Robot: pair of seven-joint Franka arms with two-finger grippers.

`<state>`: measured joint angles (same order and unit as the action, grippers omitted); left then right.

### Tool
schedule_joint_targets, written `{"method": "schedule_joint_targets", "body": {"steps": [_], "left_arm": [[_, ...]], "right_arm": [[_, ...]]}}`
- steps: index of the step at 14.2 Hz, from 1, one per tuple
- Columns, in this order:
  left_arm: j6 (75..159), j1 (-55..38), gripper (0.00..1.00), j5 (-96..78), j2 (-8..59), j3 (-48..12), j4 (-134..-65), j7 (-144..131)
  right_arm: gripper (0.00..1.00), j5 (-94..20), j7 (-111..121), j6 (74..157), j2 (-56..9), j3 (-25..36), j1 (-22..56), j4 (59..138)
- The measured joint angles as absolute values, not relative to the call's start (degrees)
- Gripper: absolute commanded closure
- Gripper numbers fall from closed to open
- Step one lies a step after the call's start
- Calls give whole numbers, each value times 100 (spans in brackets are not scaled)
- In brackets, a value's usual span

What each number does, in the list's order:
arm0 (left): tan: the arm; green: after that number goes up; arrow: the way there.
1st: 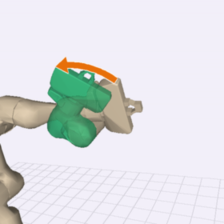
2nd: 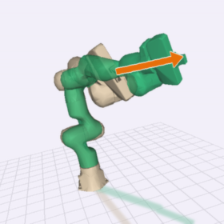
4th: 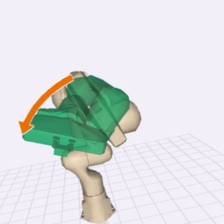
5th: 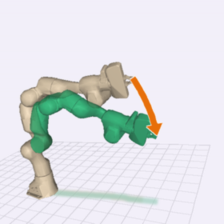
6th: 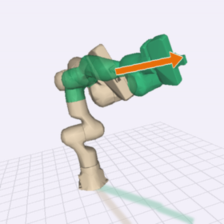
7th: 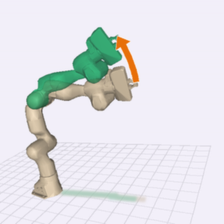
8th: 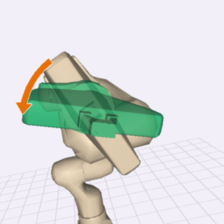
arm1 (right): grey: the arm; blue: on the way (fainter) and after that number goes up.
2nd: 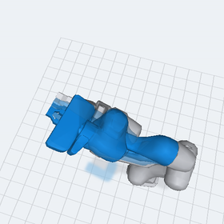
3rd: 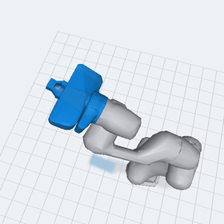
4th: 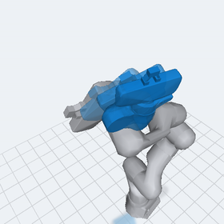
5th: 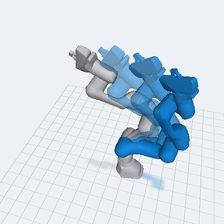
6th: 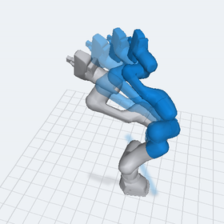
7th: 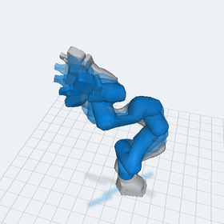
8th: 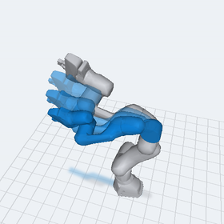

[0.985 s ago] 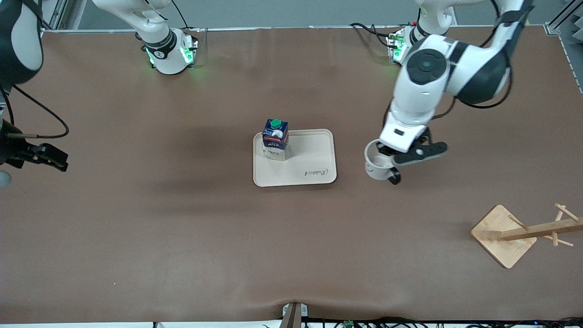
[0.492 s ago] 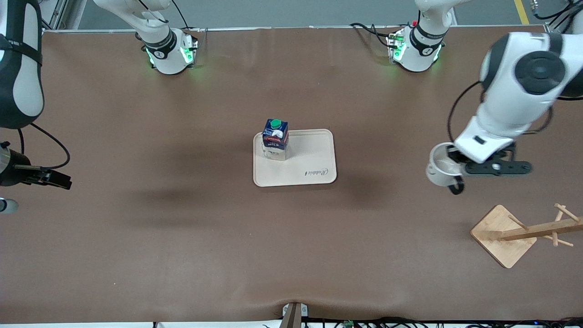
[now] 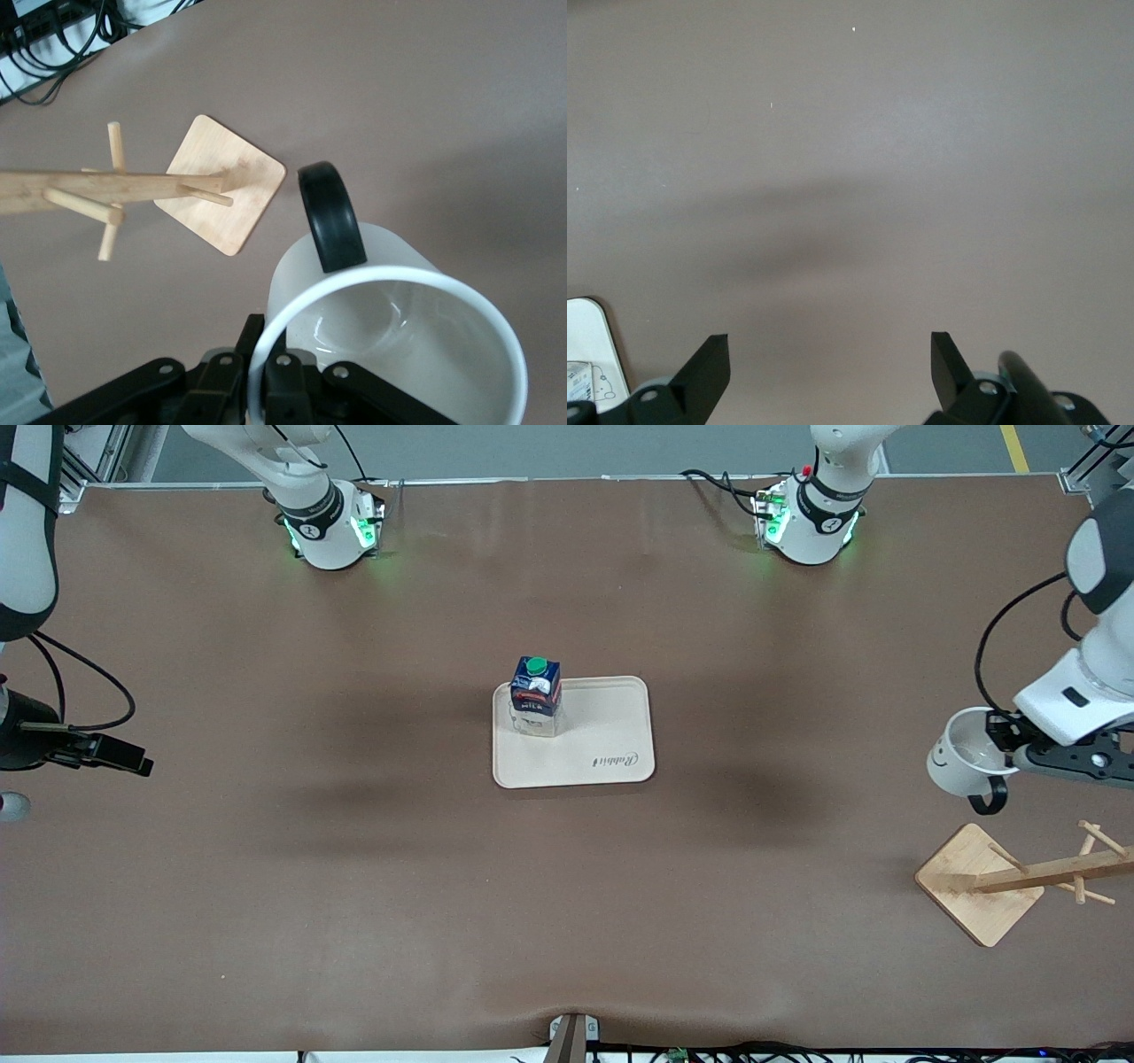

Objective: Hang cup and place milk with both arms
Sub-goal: 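Carry the mug to the wooden stand while the right gripper reaches out, then hang the mug handle on the peg while the right gripper grasps milk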

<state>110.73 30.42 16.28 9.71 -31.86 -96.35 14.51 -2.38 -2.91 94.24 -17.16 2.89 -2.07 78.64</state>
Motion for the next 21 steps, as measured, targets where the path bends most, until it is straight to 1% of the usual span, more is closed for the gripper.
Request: {"method": "schedule_joint_targets", "body": {"steps": [4,7,10,13,16,18,21], "left_arm": [[11080,3322,100,1628,1372,-3185,-9307,2291],[11080,3499,100,1625,1626,-3184,-9041,2641],[11080,3651,100,1544,1873,-3184,-8818,2829],[11080,3738,100,1460,2090,-3184,-8600,2940],[11080,3769,100,1435,2131,-3186,-8542,3006],[11080,3825,100,1332,2131,-3187,-8528,3194],[11080,3955,100,1232,2141,-3186,-8487,3416]], "right_arm": [[0,-240,-258,9448,-1819,320,-495,7910],[0,-243,-258,9481,-1999,265,-380,7945],[0,-246,-388,9482,-2041,242,10,8137],[0,-315,-1051,9481,-2045,219,443,8378],[0,-350,-2225,9495,-2046,189,1173,8488],[0,-605,-2747,9595,-2029,178,1580,8486],[0,-907,-3126,9649,-2012,203,1660,8486]]}}
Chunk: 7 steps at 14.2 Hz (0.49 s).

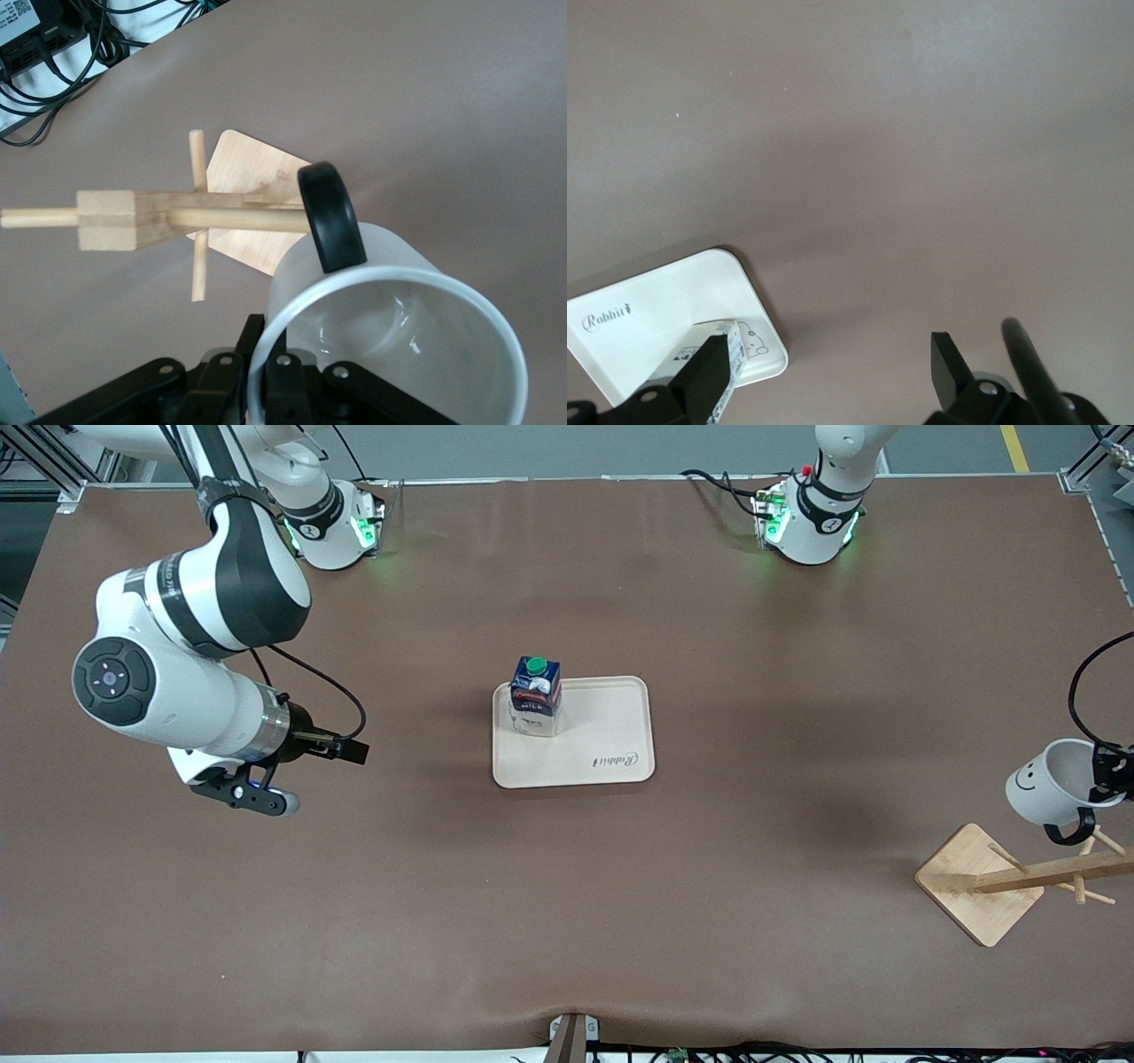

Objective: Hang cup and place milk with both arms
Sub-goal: 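Hang the mug handle on the peg while the right gripper grasps milk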

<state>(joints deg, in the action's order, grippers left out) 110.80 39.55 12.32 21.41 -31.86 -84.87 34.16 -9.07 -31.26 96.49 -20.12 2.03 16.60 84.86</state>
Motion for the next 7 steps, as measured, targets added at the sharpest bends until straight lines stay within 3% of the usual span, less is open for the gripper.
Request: {"method": "schedule_joint_targets", "body": {"steps": [5,7], "left_arm": [[11090,3970,100,1223,2228,-3192,-8389,3440],[11118,4008,100,1222,2283,-3187,-8372,3440]], "right_arm": [[0,-1455,-3299,9717,-2018,200,1780,8589],[0,-1482,-3572,10140,-2033,187,2091,8835]]}}
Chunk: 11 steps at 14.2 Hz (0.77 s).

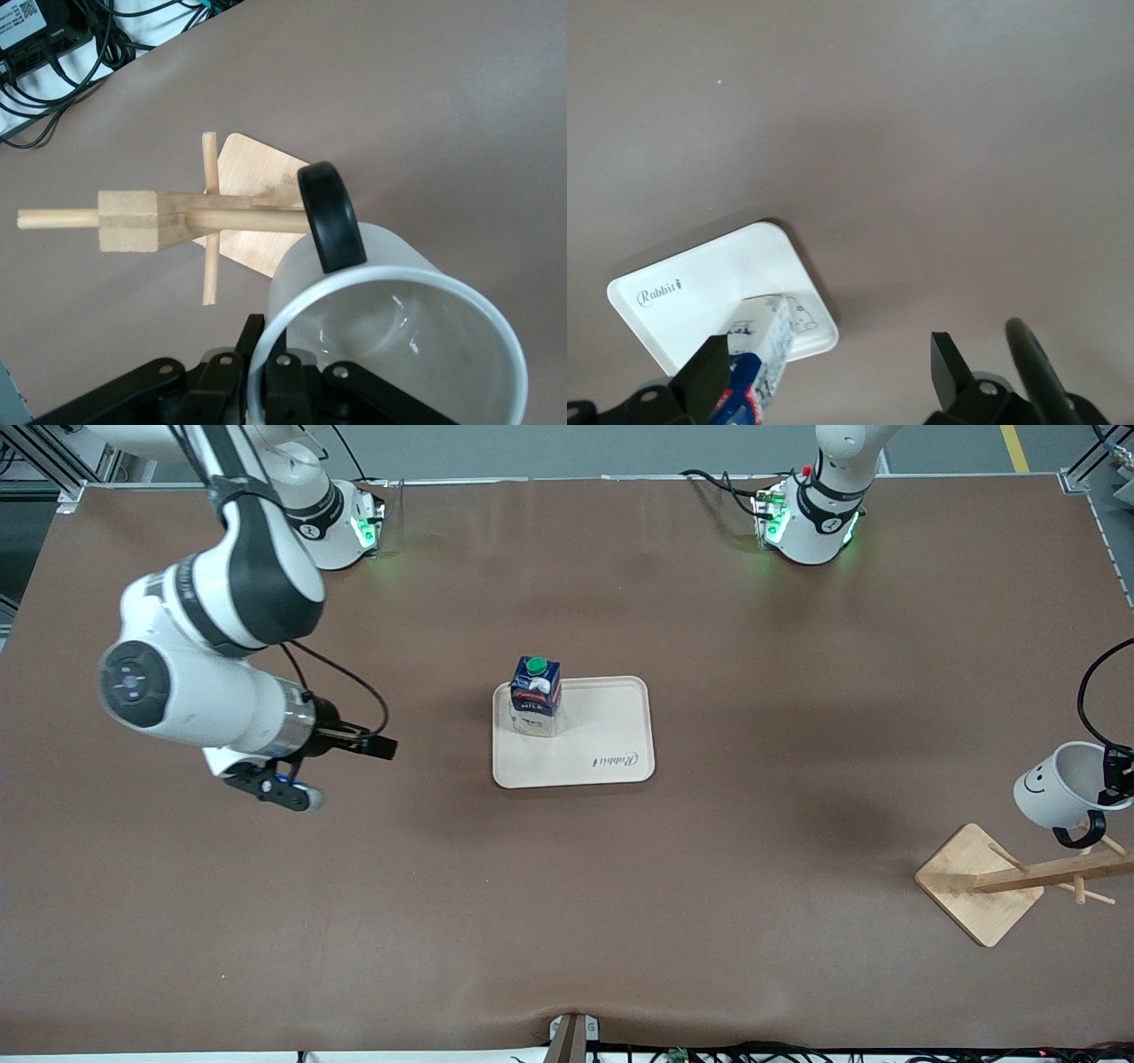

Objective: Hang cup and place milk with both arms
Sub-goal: 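Hang the mug handle on the peg while the right gripper grasps milk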

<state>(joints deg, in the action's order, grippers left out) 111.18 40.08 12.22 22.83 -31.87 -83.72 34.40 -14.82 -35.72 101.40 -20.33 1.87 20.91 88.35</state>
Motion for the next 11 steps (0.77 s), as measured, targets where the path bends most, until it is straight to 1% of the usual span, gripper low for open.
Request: {"method": "schedule_joint_targets", "body": {"steps": [2,3,4,5,9,11], "left_arm": [[11190,4077,100,1221,2360,-3186,-8365,3440],[11220,4096,78,1221,2406,-3185,-8354,3440],[11236,4100,32,1221,2452,-3186,-8337,3439],[11248,4097,0,1215,2489,-3190,-8316,3424],[11252,4057,0,1161,2536,-3274,-8231,2832],[11242,4040,0,1160,2506,-3407,-8162,2280]], "right_arm": [[0,-1496,-4054,10593,-2066,166,2573,9134],[0,-1496,-4364,10761,-2087,161,2876,9224],[0,-1496,-4645,10866,-2105,157,3175,9268],[0,-1496,-4831,10917,-2117,155,3429,9282],[0,-1496,-5141,11114,-2149,161,4000,9302],[0,-1490,-5189,11322,-2289,165,4232,9367]]}}
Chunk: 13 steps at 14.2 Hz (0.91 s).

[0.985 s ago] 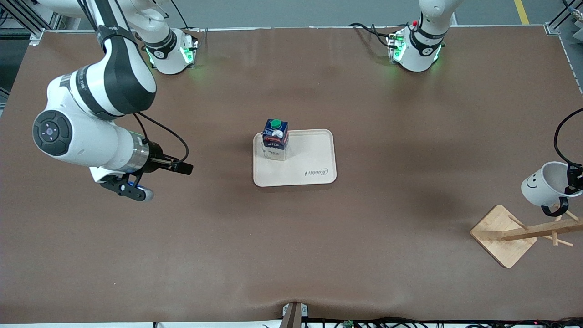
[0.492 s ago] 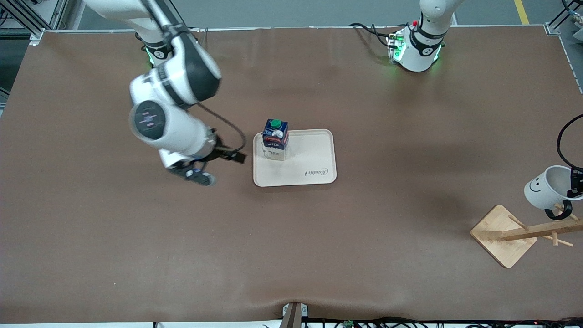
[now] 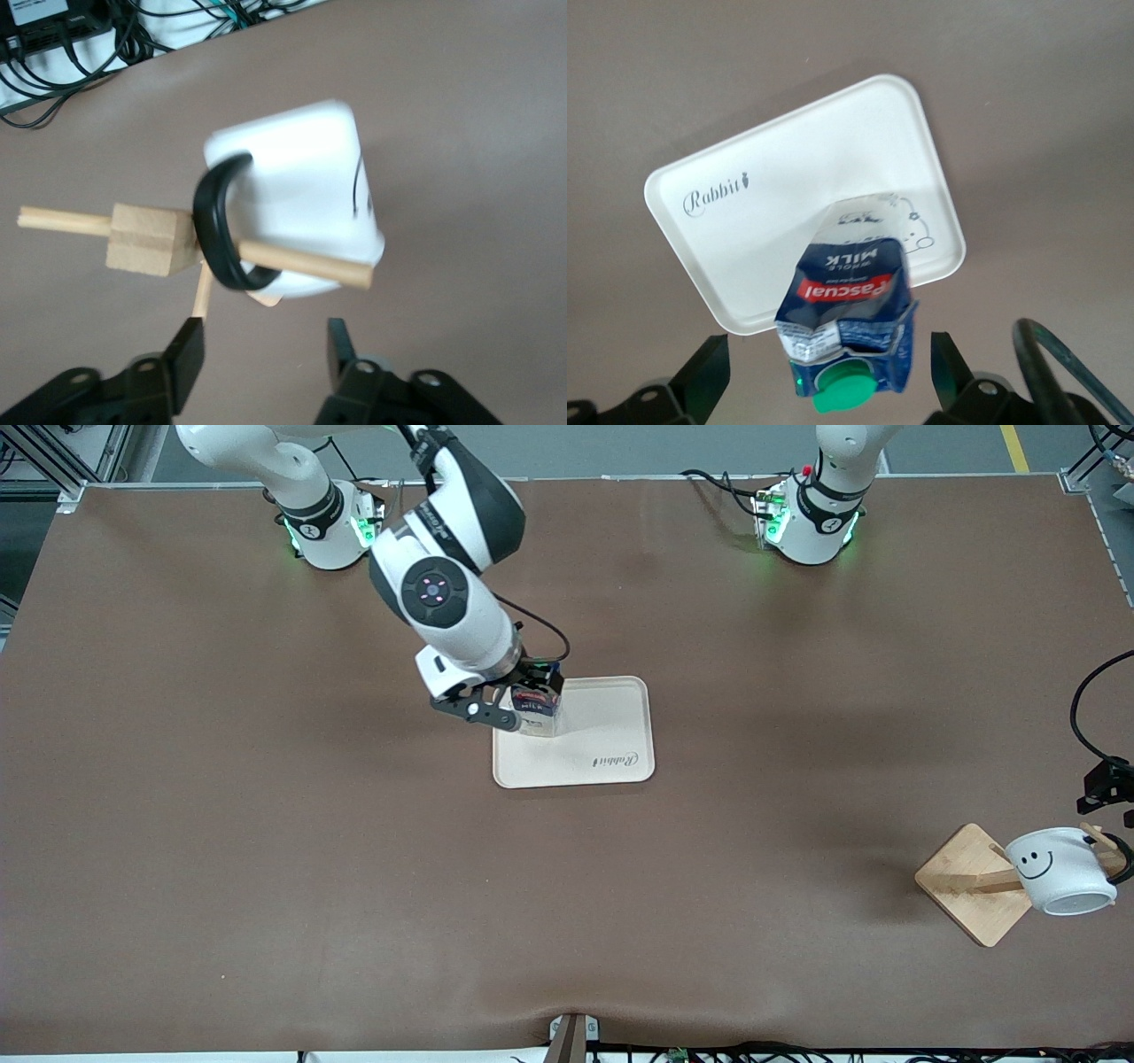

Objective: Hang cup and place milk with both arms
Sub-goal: 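Hang the mug handle on the peg while the right gripper grasps milk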

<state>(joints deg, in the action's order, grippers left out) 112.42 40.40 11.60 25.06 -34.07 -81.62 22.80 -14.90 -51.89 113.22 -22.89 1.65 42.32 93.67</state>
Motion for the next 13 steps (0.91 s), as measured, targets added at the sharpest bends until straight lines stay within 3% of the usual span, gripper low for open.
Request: {"method": "schedule_joint_targets", "body": {"steps": [4,6,13], "left_arm": [[10908,4020,0,1159,2290,-3594,-8127,1329],[10553,4019,0,1158,2102,-3755,-8115,805],[9669,4000,0,1155,1391,-4055,-8111,-301]], "right_arm": [[0,-1439,-5252,11381,-2494,176,4467,9579],[100,-1417,-5254,11412,-2498,181,4486,9664],[100,-1310,-5262,11219,-2415,333,4265,9462]]}}
